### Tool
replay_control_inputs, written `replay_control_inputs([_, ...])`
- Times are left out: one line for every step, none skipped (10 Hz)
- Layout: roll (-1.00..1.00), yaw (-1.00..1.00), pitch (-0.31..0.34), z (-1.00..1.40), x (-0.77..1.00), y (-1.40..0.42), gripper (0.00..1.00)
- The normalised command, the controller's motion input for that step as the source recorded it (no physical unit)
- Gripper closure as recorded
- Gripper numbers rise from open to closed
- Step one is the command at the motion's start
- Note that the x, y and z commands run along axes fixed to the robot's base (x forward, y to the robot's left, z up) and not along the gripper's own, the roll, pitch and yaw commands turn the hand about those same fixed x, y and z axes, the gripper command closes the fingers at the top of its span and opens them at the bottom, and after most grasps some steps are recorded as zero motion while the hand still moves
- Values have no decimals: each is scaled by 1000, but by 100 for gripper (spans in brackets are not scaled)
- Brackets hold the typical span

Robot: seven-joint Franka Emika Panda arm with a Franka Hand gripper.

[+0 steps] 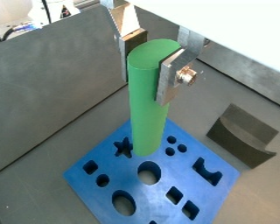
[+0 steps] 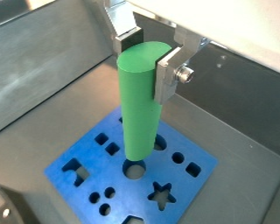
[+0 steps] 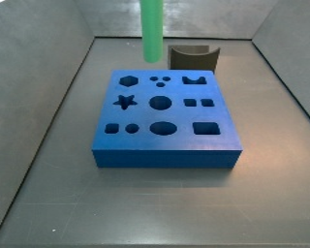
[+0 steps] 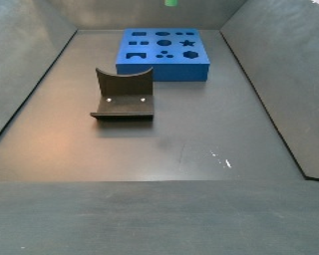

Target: Insert the oval object.

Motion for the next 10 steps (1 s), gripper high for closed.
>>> replay_control_inputs([0, -943, -47, -274, 0, -257, 100])
replay_control_inputs([-76, -920, -119, -349, -9, -143, 100])
replay_control_inputs([-130, -909, -137, -374, -34, -71, 100])
replay_control_inputs([-140, -894, -99, -317, 0, -71, 100])
replay_control_inputs([-133, -911, -69, -303, 0, -60, 100])
replay_control_inputs([-119, -934, -36, -309, 0, -43, 100])
replay_control_inputs([-113, -920, 0, -217, 0, -80, 100])
replay_control_inputs([-100, -886, 0, -94, 0, -166, 100])
replay_control_inputs([-83, -917, 0, -94, 0, -157, 100])
replay_control_inputs([-60, -960, 0, -103, 0, -134, 100])
